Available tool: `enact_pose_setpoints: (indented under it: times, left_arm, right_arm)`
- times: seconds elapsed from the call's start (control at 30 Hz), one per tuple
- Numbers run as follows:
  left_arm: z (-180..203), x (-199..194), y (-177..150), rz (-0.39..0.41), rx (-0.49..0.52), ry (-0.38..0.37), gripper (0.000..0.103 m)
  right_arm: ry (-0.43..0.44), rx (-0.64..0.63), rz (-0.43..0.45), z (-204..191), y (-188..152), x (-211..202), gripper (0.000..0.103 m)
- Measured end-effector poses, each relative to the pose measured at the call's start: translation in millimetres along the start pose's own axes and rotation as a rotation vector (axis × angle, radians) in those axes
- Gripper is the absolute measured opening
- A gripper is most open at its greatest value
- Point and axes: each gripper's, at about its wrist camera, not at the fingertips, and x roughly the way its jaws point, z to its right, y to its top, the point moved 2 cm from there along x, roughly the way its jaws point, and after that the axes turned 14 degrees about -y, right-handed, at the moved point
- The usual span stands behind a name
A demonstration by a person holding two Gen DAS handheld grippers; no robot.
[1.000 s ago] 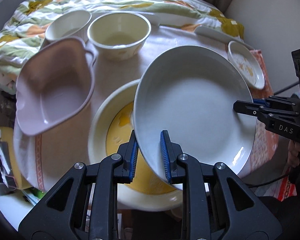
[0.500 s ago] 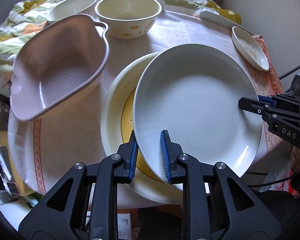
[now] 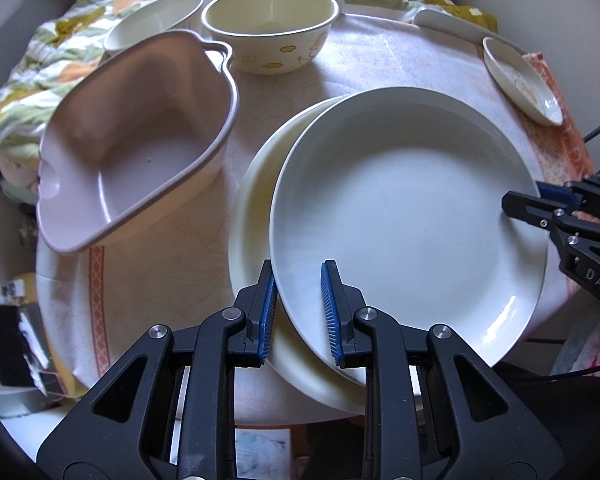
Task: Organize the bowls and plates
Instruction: 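Lift the white plate with both tools and carry it over the yellow plate, then lower the white plate into the yellow plate and open both tools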
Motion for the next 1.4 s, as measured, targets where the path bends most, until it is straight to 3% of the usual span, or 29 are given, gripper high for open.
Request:
enact_pose_setpoints:
  times: [0.3,0.7,1.1,1.27,1.4]
  left_arm:
    - [12,4,3,-0.011,0.035,0.1,0.02]
    - [15,6,5,-0.016,0.027,0.131,0.02]
    - [28,9,4,-0.031,0.099,0.241,0.02]
    - [38,14,0,-0.041,0.176,0.334,0.02]
    - [37,13,0,-0.038,0.177,0.331,0.02]
  right_arm:
    - [-0.074,-0.055,0.019,-8,0,-1,0.017]
    - [-0.06,-0.022,0.04,-4,1,-7,0.017]
    - [-0.058,-0.034,0.046,-2,1,-7,0.017]
    - [-0.063,-0.05,0.045,-5,0,-7,0.017]
    - [-0.069,-0.059,0.041,-7,-1,-5,0.017]
